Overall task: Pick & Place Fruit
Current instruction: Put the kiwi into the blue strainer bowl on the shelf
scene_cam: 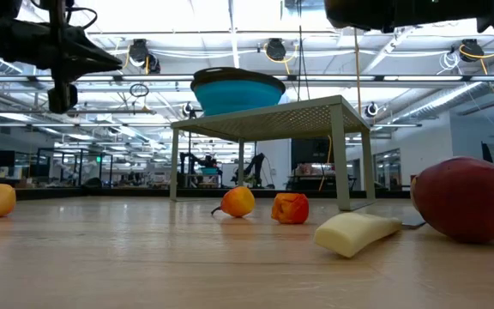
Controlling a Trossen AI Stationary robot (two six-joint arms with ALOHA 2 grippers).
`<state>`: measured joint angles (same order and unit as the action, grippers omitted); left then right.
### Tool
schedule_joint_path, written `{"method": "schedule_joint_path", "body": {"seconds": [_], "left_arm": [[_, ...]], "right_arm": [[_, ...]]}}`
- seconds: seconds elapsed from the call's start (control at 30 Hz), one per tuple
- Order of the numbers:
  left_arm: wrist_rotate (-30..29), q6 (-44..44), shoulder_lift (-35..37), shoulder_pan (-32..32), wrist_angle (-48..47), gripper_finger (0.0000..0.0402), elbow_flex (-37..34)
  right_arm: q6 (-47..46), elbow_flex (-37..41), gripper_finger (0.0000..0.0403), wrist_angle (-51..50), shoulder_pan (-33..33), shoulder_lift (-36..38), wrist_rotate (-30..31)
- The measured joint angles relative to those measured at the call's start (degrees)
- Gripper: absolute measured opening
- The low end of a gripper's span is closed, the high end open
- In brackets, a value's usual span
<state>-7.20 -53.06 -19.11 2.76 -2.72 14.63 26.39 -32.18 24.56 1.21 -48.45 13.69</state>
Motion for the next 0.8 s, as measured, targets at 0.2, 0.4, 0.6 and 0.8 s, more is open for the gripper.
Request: {"method": "schedule_joint_path", "body": {"seconds": [0.2, 0.4, 0.6, 0.8], "left_arm": [[-1.4, 0.0, -0.2, 0.0, 2.1, 0.0036, 0.0], [-3.4, 0.4, -3.6, 0.0, 9.0, 0.0084, 0.0], [-3.4, 0.4, -9.6, -0.4, 18.3, 0.0125, 0.0], [-3.4, 0.3, -16.7, -1.8, 28.8, 0.0163, 0.0]], "right_arm": [[-5.0, 0.0, 0.0217, -0.9, 0.0, -2.4, 0.0], [-10.0, 0.0, 0.0219, -0.9, 0.0, -5.9, -0.2], [-16.1, 0.0, 0.0217, -0.8, 0.0, -9.4, -0.4], [-20.2, 0.0, 0.0218, -0.9, 0.0, -11.2, -0.5]]}}
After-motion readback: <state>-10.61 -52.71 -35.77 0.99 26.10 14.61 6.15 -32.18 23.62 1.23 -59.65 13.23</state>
